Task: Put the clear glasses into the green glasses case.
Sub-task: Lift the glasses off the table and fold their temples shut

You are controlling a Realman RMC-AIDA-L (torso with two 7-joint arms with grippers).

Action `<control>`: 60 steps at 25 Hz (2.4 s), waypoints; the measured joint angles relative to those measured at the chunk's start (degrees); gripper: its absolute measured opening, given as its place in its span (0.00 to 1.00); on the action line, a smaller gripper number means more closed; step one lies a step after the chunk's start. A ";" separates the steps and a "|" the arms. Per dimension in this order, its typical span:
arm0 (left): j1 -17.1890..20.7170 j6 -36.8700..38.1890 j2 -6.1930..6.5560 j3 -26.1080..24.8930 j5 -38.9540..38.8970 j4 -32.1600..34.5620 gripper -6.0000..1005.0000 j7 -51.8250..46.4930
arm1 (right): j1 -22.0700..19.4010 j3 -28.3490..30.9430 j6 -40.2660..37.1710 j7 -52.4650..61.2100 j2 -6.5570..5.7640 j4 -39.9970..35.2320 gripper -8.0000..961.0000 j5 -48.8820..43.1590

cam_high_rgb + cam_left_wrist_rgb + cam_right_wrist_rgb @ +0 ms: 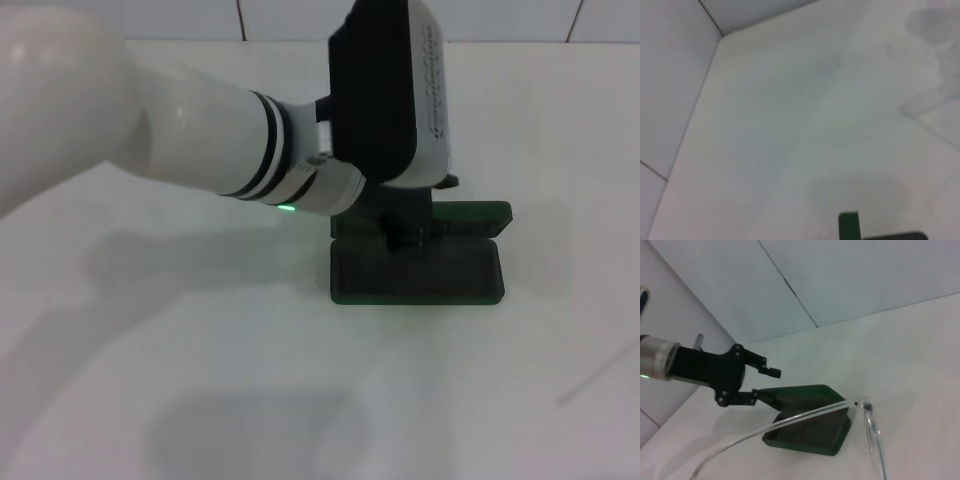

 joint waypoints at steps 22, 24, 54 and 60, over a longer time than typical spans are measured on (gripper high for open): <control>16.25 24.47 0.34 -23.88 -44.04 23.11 0.14 4.13 | 19.17 -8.26 -0.18 -9.51 2.77 18.71 0.13 9.79; 16.08 25.47 0.35 -23.92 -45.43 22.07 0.12 5.05 | 20.73 -10.08 0.67 -10.85 2.82 21.53 0.13 9.84; 15.93 29.14 0.33 -25.30 -46.77 16.42 0.08 8.88 | 27.55 -22.17 2.88 -16.40 3.11 33.78 0.13 17.67; 15.54 29.13 0.39 -26.48 -49.29 16.04 0.08 8.88 | 27.75 -24.99 4.52 -16.40 3.26 33.70 0.13 17.88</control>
